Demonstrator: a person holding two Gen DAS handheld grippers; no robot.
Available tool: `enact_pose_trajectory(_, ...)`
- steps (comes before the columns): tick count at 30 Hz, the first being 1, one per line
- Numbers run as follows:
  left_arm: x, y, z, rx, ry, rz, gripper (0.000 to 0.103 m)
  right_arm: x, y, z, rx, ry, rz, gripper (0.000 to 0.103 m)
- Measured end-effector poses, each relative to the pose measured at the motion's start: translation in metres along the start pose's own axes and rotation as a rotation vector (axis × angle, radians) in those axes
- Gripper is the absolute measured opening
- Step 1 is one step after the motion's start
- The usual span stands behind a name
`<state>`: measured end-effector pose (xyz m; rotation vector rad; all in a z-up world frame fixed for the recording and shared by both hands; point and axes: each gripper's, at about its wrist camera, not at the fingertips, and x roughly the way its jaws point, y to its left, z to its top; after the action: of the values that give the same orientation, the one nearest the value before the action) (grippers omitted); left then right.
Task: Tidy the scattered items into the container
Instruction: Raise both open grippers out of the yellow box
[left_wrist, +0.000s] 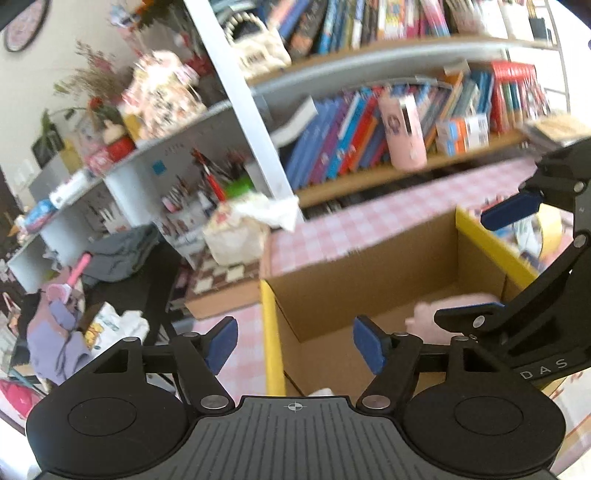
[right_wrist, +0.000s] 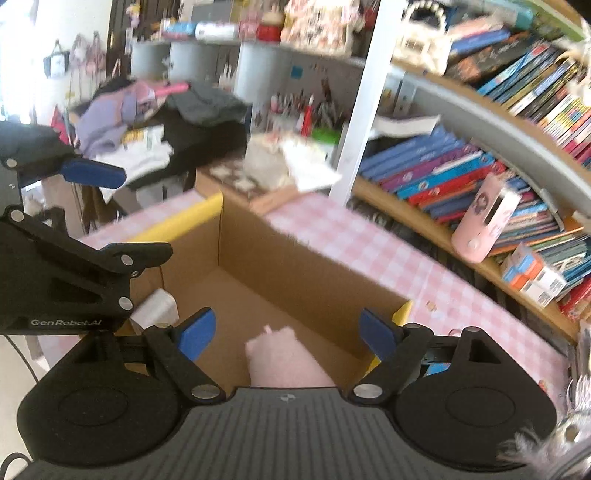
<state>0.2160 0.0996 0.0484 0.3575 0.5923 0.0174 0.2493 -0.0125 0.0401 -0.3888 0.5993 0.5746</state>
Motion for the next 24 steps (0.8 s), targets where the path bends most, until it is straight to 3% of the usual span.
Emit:
enact_pose_trajectory(14, -0.101, 0.01, -0.018, -0.105, -0.119, -0.011, 0.083, -0.104, 0.023, -0.012, 0.025, -0.156, -0.013, 0.088)
enact_pose_trajectory(24, -0.146, 0.003, -0.049, -0.188, -0.119, -0.016, 0.09, -0.151, 0.043, -0.049, 0.069, -0.194, -0.077, 0.092)
